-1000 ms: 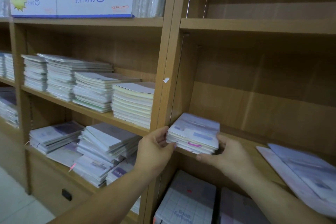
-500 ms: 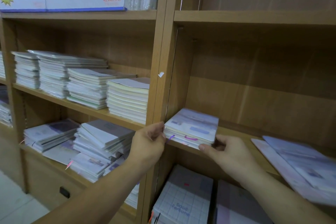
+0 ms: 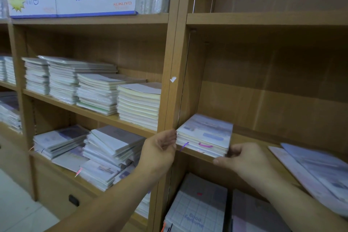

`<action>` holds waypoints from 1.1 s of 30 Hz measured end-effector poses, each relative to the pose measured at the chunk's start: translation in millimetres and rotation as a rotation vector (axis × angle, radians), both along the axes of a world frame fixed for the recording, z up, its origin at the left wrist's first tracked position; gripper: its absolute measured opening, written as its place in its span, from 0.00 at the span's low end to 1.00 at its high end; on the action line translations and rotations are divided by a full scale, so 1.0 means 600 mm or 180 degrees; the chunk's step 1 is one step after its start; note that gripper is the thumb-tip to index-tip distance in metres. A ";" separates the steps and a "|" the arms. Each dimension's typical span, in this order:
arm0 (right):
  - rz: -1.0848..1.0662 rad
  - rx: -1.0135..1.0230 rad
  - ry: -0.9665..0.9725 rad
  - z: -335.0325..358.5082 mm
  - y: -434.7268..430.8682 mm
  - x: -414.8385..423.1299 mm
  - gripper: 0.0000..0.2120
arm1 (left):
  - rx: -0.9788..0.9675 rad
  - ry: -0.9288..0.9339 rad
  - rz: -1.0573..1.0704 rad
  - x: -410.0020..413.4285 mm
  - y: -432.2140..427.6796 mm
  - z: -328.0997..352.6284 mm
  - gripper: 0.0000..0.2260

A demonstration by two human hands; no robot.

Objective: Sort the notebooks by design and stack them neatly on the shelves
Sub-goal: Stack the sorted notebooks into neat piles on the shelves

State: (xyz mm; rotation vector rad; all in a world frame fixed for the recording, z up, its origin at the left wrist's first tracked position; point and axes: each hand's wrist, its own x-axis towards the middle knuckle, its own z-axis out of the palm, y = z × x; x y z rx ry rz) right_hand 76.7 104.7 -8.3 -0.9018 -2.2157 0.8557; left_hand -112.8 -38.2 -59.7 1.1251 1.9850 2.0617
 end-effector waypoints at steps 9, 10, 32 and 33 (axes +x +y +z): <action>-0.0179 0.0004 -0.0098 0.006 0.001 -0.007 0.18 | -0.0240 0.0244 0.0411 -0.007 0.015 -0.007 0.08; -0.0199 0.0011 -0.0145 0.005 0.003 -0.008 0.19 | -0.0231 0.0304 0.0403 -0.006 0.017 -0.009 0.11; -0.0138 0.1144 -0.0242 -0.015 0.020 -0.008 0.26 | -0.0340 0.0851 0.0479 -0.022 0.035 0.009 0.06; -0.0156 0.1277 -0.0271 -0.018 0.021 -0.011 0.25 | -0.0385 0.0877 0.0513 -0.023 0.036 0.009 0.08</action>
